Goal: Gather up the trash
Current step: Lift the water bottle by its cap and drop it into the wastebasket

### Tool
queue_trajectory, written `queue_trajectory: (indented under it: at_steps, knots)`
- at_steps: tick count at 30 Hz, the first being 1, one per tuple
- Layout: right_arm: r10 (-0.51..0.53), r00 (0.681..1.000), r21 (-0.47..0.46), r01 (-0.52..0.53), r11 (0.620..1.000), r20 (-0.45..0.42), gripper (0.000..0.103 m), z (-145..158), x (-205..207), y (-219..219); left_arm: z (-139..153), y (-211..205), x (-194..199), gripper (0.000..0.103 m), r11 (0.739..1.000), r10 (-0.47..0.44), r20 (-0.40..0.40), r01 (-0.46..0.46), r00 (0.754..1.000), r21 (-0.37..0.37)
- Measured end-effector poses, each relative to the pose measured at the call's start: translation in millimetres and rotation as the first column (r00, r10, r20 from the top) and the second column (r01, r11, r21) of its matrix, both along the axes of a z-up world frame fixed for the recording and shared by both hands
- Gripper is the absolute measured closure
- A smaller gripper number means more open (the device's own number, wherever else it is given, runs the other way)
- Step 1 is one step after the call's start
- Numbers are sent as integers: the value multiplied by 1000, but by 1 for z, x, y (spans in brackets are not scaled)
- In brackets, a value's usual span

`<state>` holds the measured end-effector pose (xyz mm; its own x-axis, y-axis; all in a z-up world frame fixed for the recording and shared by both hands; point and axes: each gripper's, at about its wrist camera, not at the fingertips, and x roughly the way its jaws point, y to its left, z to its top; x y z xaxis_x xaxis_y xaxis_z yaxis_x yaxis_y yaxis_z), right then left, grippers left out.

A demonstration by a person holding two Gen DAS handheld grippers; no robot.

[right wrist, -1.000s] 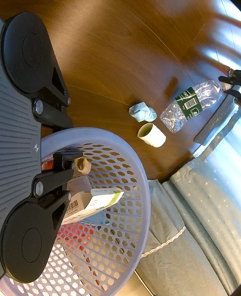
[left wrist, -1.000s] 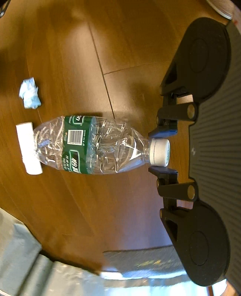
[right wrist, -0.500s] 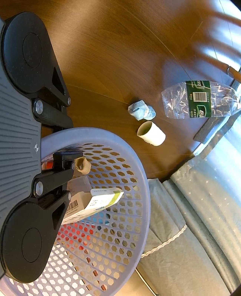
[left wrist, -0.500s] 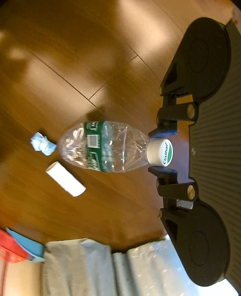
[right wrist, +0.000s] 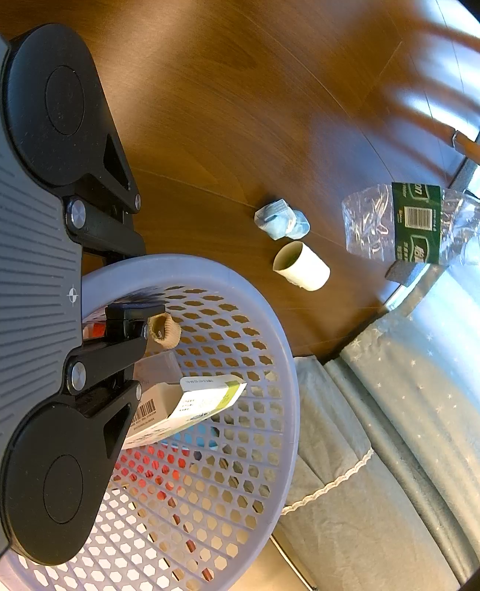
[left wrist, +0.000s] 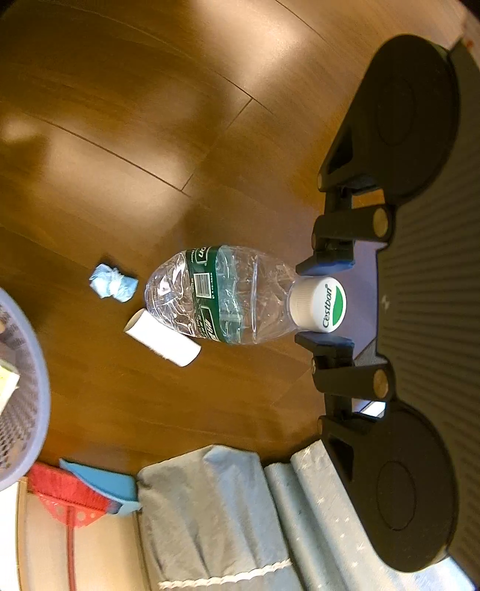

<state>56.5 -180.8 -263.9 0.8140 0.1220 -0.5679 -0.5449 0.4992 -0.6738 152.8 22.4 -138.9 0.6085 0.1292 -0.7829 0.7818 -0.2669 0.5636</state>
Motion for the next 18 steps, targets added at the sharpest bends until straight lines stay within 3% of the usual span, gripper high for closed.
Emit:
queue_trajectory:
  at_steps: [18]
  knots:
    - [-8,1000,5,8,1000,0,101,1,-1,1,72,-53,-15,76,987,-122,97,131,988,-91]
